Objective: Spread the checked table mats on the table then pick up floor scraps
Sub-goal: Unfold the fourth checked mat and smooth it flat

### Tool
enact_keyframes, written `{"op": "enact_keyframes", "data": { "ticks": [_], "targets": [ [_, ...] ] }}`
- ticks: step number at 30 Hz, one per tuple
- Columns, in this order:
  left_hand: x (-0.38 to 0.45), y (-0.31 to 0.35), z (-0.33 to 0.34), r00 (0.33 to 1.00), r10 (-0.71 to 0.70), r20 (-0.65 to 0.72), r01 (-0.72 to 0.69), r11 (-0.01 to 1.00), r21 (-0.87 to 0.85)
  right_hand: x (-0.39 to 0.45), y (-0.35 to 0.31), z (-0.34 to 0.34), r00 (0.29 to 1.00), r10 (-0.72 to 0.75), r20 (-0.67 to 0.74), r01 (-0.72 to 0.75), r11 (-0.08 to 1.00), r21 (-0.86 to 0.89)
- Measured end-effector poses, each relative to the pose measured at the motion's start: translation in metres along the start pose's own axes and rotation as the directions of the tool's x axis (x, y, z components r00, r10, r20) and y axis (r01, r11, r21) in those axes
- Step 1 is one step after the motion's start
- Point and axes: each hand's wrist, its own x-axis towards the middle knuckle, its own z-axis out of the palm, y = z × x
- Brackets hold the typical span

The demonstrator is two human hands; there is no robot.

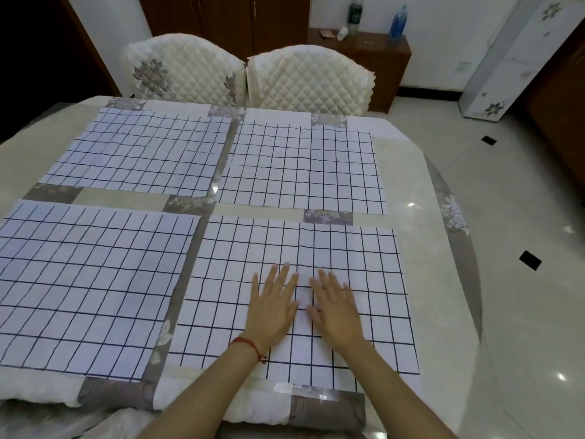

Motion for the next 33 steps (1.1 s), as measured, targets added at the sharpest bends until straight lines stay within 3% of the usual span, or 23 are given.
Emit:
{"op": "enact_keyframes", "data": {
  "ticks": [4, 6, 8, 11, 13, 16, 18, 20, 23, 30, 33],
  "targets": [
    [-0.004, -0.009, 0.024, 0.998, -0.028, 0.054, 0.027, 1.0, 0.015, -0.002, 0.014, 0.014, 0.988, -0.017, 0.152, 0.022, 0.999, -0.033],
    [-0.006, -0.01, 0.027, 0.999, -0.027, 0.025, 0.027, 0.999, 0.018, -0.004, 0.036, 0.015, 0.998, 0.02, 0.062, -0.02, 1.0, 0.001],
    [-0.005, -0.009, 0.027, 1.0, -0.027, 0.006, 0.027, 1.0, 0.008, -0.008, 0.06, 0.011, 0.988, 0.153, 0.002, -0.153, 0.987, 0.057],
    [-0.006, -0.009, 0.031, 1.0, -0.016, -0.01, 0.016, 1.0, -0.008, -0.01, 0.081, -0.001, 0.926, 0.375, -0.036, -0.371, 0.925, 0.083],
    [-0.006, -0.008, 0.031, 1.0, -0.011, -0.01, 0.011, 1.0, -0.019, 0.001, 0.071, -0.006, 0.899, 0.432, -0.072, -0.422, 0.899, 0.117],
    [-0.005, -0.006, 0.029, 1.0, -0.014, 0.015, 0.014, 0.999, -0.031, 0.035, 0.029, -0.01, 0.971, 0.207, -0.124, -0.194, 0.975, 0.105],
    [-0.005, -0.006, 0.027, 1.0, -0.01, 0.017, 0.011, 0.999, -0.043, 0.058, 0.002, -0.004, 0.999, -0.003, -0.05, 0.006, 0.998, 0.06],
    [-0.006, -0.006, 0.027, 1.0, -0.012, 0.014, 0.012, 0.999, -0.044, 0.076, -0.007, 0.004, 0.996, -0.091, 0.018, 0.09, 0.995, 0.034],
    [-0.005, -0.006, 0.026, 1.0, -0.017, 0.002, 0.017, 0.998, -0.054, 0.09, 0.019, 0.006, 0.999, -0.049, 0.008, 0.049, 0.998, 0.024],
    [-0.006, -0.007, 0.03, 1.0, -0.017, -0.005, 0.017, 0.999, -0.044, 0.073, 0.102, -0.017, 0.926, 0.377, -0.009, -0.377, 0.926, 0.035],
    [-0.005, -0.007, 0.029, 1.0, -0.019, 0.002, 0.019, 0.999, -0.028, 0.051, 0.07, -0.011, 0.936, 0.327, -0.128, -0.319, 0.945, 0.077]
  ]
}}
